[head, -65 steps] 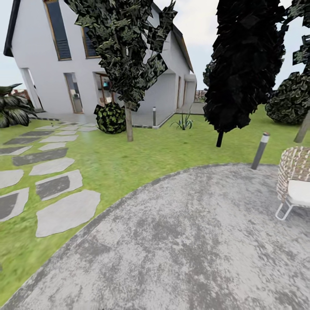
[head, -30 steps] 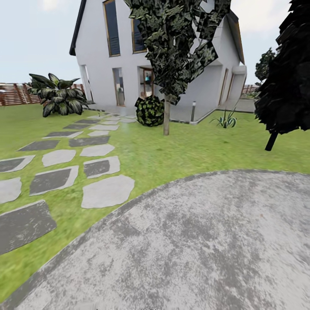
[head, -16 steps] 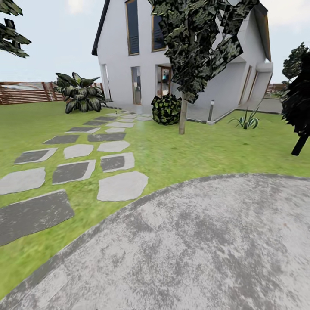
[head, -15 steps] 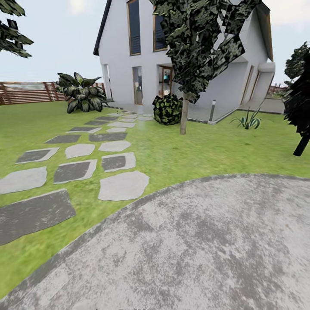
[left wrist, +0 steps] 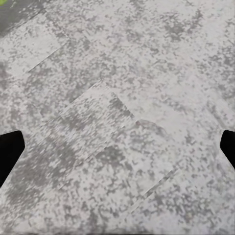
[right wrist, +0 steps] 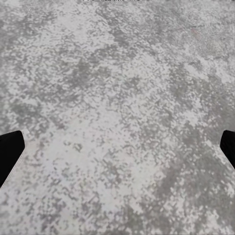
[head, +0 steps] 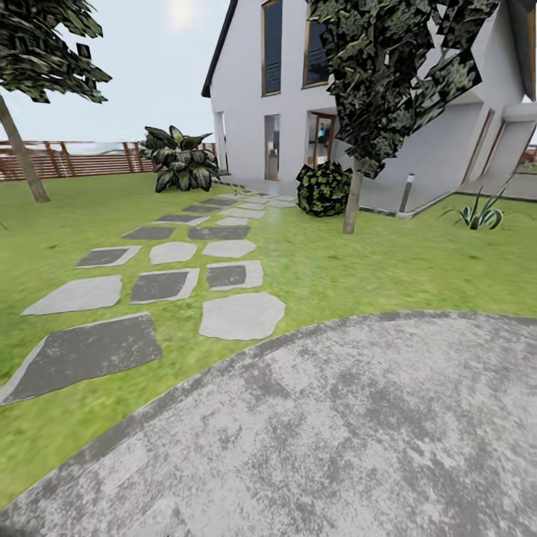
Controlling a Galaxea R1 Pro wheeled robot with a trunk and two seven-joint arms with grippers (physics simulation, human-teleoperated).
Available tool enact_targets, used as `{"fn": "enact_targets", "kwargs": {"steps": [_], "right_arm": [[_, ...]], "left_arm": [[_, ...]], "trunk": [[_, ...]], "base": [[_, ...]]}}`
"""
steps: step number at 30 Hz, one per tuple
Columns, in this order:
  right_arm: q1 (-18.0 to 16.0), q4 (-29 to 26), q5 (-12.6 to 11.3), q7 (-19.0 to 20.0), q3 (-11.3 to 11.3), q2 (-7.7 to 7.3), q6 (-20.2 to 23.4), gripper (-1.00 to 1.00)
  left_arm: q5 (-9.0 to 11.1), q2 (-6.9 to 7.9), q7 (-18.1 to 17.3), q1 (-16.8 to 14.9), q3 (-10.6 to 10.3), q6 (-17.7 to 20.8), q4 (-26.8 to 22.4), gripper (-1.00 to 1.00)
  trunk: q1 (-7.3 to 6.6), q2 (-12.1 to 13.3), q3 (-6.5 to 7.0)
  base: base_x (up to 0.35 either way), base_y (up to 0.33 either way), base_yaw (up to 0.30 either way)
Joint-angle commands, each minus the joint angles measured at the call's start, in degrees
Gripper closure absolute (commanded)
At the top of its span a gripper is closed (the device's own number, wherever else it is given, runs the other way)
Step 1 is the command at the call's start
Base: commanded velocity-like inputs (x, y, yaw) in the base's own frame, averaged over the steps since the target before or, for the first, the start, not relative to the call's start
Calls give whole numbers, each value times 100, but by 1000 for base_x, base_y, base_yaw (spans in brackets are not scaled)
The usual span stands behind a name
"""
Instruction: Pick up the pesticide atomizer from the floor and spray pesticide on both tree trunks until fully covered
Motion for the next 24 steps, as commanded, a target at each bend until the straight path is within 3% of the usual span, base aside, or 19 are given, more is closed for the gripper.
{"fn": "enact_targets", "kwargs": {"steps": [1, 24], "right_arm": [[0, 0, 1, 0, 0, 0, 0, -100], [0, 0, 1, -6, -6, 0, 0, -100]], "left_arm": [[2, 0, 0, 0, 0, 0, 0, -100], [-12, 0, 0, 0, 0, 0, 0, -100]], "trunk": [[23, -42, -19], [528, -964, -431]], "base": [[0, 0, 278], [0, 0, 271]]}}
